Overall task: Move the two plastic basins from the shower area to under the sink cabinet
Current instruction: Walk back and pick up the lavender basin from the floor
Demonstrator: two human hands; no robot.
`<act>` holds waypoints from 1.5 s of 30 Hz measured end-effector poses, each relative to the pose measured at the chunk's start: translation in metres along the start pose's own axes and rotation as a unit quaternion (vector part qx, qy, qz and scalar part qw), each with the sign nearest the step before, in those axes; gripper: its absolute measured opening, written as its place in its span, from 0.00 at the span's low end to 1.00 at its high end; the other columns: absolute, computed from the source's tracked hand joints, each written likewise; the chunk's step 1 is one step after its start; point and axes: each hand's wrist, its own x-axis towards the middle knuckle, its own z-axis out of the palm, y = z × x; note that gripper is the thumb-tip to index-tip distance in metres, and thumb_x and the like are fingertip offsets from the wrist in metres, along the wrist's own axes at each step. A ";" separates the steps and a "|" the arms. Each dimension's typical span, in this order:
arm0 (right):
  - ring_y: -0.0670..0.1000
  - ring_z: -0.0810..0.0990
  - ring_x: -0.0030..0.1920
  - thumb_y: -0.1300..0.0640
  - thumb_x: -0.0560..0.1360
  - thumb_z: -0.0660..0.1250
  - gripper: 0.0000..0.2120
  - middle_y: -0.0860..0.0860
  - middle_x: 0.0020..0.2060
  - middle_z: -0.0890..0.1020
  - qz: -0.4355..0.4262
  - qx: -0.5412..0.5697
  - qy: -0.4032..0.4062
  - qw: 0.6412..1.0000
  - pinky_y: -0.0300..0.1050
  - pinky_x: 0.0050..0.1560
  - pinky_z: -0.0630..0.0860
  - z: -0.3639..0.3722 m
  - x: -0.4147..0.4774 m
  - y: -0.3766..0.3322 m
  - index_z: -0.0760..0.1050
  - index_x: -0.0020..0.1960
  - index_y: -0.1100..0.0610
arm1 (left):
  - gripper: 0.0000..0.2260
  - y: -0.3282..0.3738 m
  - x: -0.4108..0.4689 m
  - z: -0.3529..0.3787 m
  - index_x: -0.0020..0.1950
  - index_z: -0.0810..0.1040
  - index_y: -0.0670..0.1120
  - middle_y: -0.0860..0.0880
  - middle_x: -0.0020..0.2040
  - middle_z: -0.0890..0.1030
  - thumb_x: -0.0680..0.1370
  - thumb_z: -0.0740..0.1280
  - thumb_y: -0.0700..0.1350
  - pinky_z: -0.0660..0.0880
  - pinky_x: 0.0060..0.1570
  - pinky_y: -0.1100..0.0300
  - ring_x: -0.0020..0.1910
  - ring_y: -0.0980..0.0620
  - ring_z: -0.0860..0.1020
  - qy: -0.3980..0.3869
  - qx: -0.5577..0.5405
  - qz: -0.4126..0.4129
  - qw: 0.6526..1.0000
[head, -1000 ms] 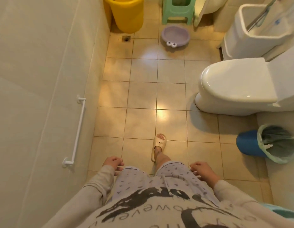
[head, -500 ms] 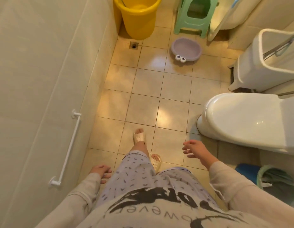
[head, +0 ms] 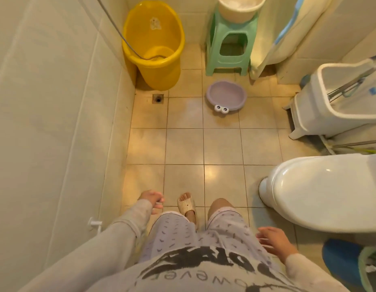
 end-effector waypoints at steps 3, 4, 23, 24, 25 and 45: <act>0.55 0.75 0.36 0.61 0.77 0.61 0.09 0.58 0.39 0.78 0.009 -0.007 0.008 1.000 0.43 0.34 0.72 0.006 0.005 -0.029 0.76 0.52 0.66 | 0.08 0.060 0.012 -0.009 0.38 0.72 0.45 0.48 0.35 0.75 0.77 0.60 0.38 0.67 0.31 0.63 0.30 0.52 0.71 -0.014 0.002 0.024 1.000; 0.55 0.76 0.37 0.61 0.77 0.61 0.10 0.58 0.39 0.78 0.009 -0.008 0.007 1.000 0.42 0.33 0.72 0.008 0.008 -0.041 0.76 0.52 0.66 | 0.08 0.077 0.018 -0.011 0.38 0.72 0.46 0.48 0.35 0.75 0.77 0.60 0.39 0.67 0.31 0.63 0.31 0.53 0.72 -0.016 -0.002 0.030 0.999; 0.51 0.77 0.35 0.61 0.77 0.61 0.06 0.56 0.40 0.80 -0.121 -0.066 -0.016 0.990 0.42 0.36 0.73 -0.005 0.106 -0.394 0.75 0.50 0.61 | 0.12 0.236 0.108 -0.024 0.34 0.73 0.42 0.49 0.22 0.79 0.77 0.60 0.41 0.70 0.21 0.64 0.24 0.51 0.75 0.052 -0.147 -0.134 0.979; 0.51 0.77 0.35 0.62 0.77 0.60 0.06 0.56 0.40 0.80 -0.124 -0.068 -0.019 0.990 0.42 0.36 0.73 -0.006 0.109 -0.406 0.75 0.50 0.61 | 0.13 0.246 0.110 -0.023 0.32 0.71 0.42 0.50 0.17 0.76 0.77 0.60 0.40 0.68 0.19 0.65 0.17 0.52 0.73 0.046 -0.148 -0.137 0.978; 0.51 0.77 0.35 0.62 0.77 0.60 0.07 0.56 0.40 0.80 -0.126 -0.065 -0.022 0.990 0.42 0.36 0.73 -0.007 0.112 -0.419 0.75 0.51 0.61 | 0.13 0.259 0.112 -0.023 0.32 0.71 0.42 0.50 0.15 0.74 0.77 0.60 0.41 0.66 0.19 0.65 0.13 0.53 0.71 0.043 -0.146 -0.141 0.978; 0.55 0.75 0.37 0.64 0.77 0.61 0.13 0.60 0.40 0.77 0.068 0.168 0.062 0.981 0.44 0.37 0.70 -0.011 0.149 -0.507 0.74 0.59 0.68 | 0.14 0.642 0.230 0.030 0.62 0.74 0.36 0.39 0.51 0.81 0.78 0.60 0.39 0.71 0.34 0.59 0.37 0.49 0.75 -0.056 0.211 0.065 0.974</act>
